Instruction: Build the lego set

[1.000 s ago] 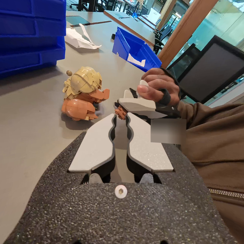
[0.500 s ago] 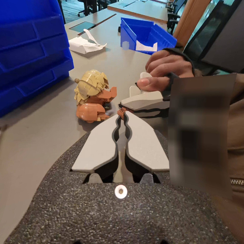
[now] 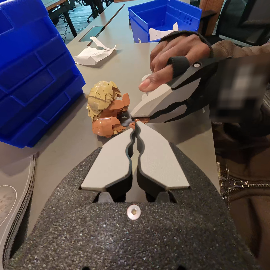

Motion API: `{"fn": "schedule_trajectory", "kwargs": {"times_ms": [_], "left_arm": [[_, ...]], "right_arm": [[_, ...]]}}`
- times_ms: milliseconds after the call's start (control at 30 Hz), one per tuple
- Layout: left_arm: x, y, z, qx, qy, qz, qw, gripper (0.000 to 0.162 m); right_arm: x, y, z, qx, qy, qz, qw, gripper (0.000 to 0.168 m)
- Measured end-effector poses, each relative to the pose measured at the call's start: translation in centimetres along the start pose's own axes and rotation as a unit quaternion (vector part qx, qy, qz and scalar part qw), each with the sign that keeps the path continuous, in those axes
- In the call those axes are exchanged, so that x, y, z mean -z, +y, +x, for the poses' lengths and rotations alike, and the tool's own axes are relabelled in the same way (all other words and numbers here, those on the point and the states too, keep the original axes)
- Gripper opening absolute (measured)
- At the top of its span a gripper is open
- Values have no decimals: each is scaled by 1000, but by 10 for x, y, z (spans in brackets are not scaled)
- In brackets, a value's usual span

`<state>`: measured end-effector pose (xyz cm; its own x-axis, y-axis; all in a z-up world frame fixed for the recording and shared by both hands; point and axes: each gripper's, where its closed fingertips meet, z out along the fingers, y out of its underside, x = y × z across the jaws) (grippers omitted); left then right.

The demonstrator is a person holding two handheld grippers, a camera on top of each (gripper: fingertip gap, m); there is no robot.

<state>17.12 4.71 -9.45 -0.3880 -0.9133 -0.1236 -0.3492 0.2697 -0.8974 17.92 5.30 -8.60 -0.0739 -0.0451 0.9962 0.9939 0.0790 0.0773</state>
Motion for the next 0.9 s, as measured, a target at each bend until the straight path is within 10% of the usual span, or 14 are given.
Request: {"fn": "schedule_trajectory", "kwargs": {"times_ms": [600, 900], "left_arm": [[2, -15, 8, 316, 176, 102, 927, 14], [4, -22, 11, 316, 196, 128, 920, 8]], "right_arm": [[3, -2, 19, 139, 109, -24, 984, 5], [5, -5, 24, 139, 125, -19, 982, 5]]}}
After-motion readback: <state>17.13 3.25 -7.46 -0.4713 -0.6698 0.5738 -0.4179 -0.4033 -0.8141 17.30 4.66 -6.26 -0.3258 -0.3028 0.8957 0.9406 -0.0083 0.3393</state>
